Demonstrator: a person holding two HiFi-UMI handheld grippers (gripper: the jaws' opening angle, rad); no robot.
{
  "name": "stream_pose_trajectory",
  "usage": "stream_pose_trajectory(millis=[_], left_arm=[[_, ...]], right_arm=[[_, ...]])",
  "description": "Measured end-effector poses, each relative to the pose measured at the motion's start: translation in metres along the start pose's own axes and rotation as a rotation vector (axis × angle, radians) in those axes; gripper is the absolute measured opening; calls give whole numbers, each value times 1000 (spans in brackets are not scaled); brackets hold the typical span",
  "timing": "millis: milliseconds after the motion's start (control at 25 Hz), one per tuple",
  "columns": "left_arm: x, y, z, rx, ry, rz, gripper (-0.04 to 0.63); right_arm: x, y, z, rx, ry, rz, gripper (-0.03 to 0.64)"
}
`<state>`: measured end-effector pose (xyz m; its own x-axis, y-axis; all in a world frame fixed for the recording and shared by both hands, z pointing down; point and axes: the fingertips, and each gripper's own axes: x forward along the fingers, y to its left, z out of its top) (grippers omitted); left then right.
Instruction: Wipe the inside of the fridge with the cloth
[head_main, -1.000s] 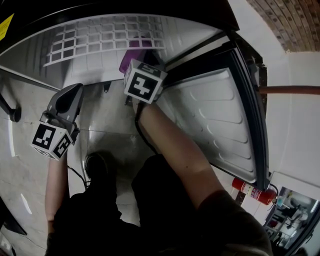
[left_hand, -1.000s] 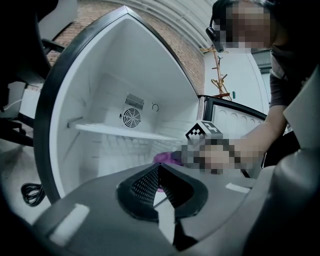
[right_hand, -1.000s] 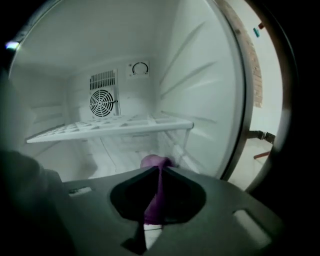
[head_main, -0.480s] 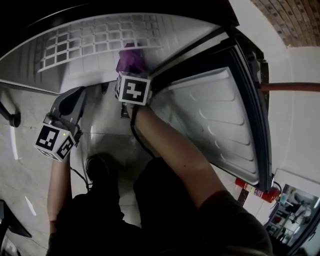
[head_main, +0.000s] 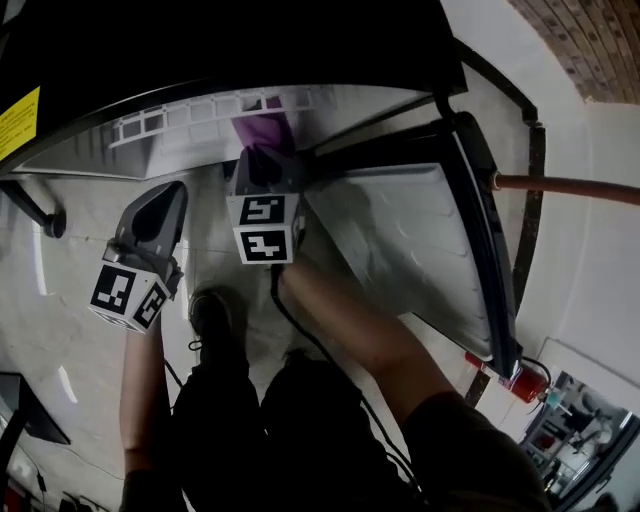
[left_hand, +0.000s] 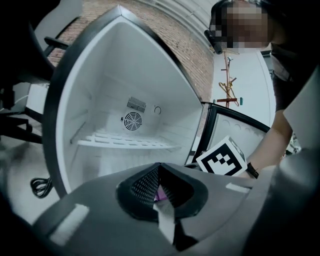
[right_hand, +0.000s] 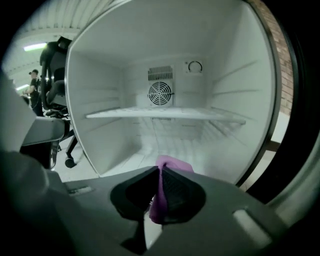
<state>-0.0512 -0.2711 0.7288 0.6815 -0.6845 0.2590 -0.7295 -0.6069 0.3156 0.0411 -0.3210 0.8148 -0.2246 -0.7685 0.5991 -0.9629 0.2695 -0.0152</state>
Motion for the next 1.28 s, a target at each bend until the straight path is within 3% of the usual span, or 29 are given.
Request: stream_pose_trajectory(millis=[360, 560, 760, 1040, 1280], left_arm=[[-113, -66, 64, -77, 82, 72, 17], [-166, -118, 128, -113, 71, 110, 18], [-203, -189, 206, -119, 66, 95, 17], [-231, -268, 317, -109, -46, 103, 18], [-268, -310, 340, -112, -43, 94, 18]], right_arm=[[-121, 48, 56, 7, 34, 41, 12], [-225, 52, 106, -3, 43, 84, 12], [-339, 48, 158, -32, 49, 121, 12], [-441, 31, 226, -96, -30, 152, 11], [-496, 25, 245, -70, -59, 116, 12]])
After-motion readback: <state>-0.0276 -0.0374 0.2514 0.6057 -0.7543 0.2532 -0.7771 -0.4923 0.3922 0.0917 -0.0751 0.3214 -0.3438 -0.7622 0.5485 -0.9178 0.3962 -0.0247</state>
